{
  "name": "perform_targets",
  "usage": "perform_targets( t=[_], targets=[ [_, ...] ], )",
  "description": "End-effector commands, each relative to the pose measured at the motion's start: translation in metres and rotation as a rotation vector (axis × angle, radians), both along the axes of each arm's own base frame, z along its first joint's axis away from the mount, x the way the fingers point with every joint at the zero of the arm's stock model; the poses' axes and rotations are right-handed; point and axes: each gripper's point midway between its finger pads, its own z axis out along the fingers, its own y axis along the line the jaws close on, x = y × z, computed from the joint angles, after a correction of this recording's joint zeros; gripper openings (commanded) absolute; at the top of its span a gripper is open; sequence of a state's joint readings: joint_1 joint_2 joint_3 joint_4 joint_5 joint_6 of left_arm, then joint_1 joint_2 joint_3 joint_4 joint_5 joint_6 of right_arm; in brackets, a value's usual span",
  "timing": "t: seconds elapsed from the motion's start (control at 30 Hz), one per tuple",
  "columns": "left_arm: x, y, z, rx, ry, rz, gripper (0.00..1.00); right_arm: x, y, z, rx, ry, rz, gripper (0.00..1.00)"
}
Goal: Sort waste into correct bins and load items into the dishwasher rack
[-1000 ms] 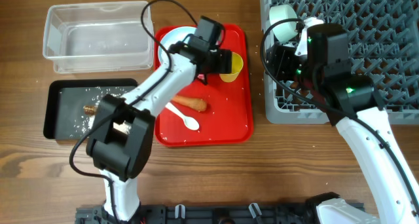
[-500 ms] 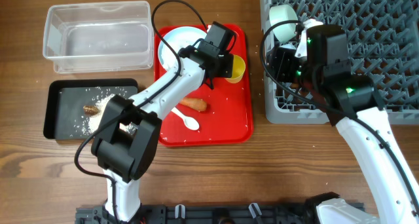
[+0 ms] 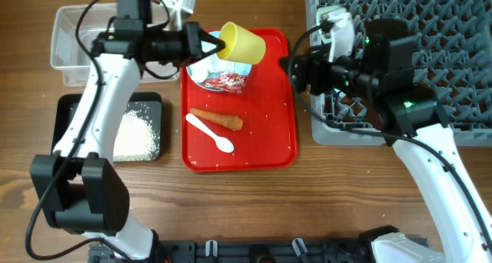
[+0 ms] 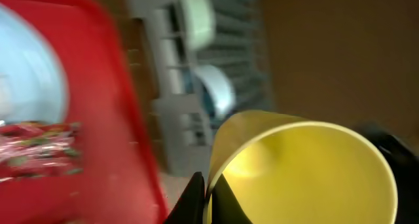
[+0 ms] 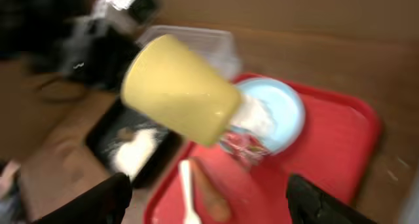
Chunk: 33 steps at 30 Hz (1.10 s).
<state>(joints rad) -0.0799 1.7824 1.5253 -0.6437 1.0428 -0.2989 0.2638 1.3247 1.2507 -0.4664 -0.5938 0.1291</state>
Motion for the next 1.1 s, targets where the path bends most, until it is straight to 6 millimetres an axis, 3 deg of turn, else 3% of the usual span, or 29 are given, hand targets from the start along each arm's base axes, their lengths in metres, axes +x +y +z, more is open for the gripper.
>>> perform_targets(
  t=[0.0,0.13,0.2,0.33,0.47,0.6,0.7,0.9,0.97,1.0,1.03,1.07],
  targets=[
    [-0.034,-0.004,0.059,-0.291,-0.129,-0.243,0.04,-0.042,0.036,0.028,0.122,-0.133,0.379,0.79],
    [-0.045,0.001,0.079,-0.386,-0.236,-0.329,0.04,-0.057,0.042,0.035,0.151,-0.194,0.5,0.84],
    [-0.044,0.001,0.079,-0.385,-0.239,-0.329,0.04,-0.051,0.042,0.029,0.131,-0.2,0.487,0.85],
    [-0.048,-0.006,0.079,-0.388,-0.235,-0.349,0.04,-0.033,0.043,0.019,0.107,-0.205,0.451,0.99],
    [-0.056,-0.02,0.079,-0.393,-0.228,-0.388,0.04,-0.018,0.048,0.014,0.127,-0.226,0.461,0.99],
    [-0.06,-0.027,0.079,-0.395,-0.225,-0.406,0.04,-0.023,0.055,0.026,0.186,-0.279,0.541,1.0],
    [-0.06,-0.027,0.078,-0.393,-0.225,-0.406,0.04,-0.025,0.056,0.029,0.202,-0.276,0.55,0.94],
    [-0.058,-0.028,0.077,-0.383,-0.225,-0.399,0.04,-0.035,0.058,0.036,0.239,-0.286,0.614,0.66],
    [-0.057,-0.028,0.076,-0.374,-0.225,-0.392,0.04,-0.035,0.058,0.036,0.239,-0.287,0.614,0.64],
    [-0.055,-0.028,0.074,-0.363,-0.226,-0.384,0.08,-0.035,0.058,0.036,0.239,-0.288,0.614,0.63],
    [-0.054,-0.028,0.072,-0.351,-0.226,-0.376,0.22,-0.035,0.058,0.036,0.239,-0.288,0.614,0.61],
    [-0.053,-0.028,0.071,-0.346,-0.226,-0.373,0.28,-0.035,0.058,0.036,0.239,-0.287,0.614,0.61]
  ],
)
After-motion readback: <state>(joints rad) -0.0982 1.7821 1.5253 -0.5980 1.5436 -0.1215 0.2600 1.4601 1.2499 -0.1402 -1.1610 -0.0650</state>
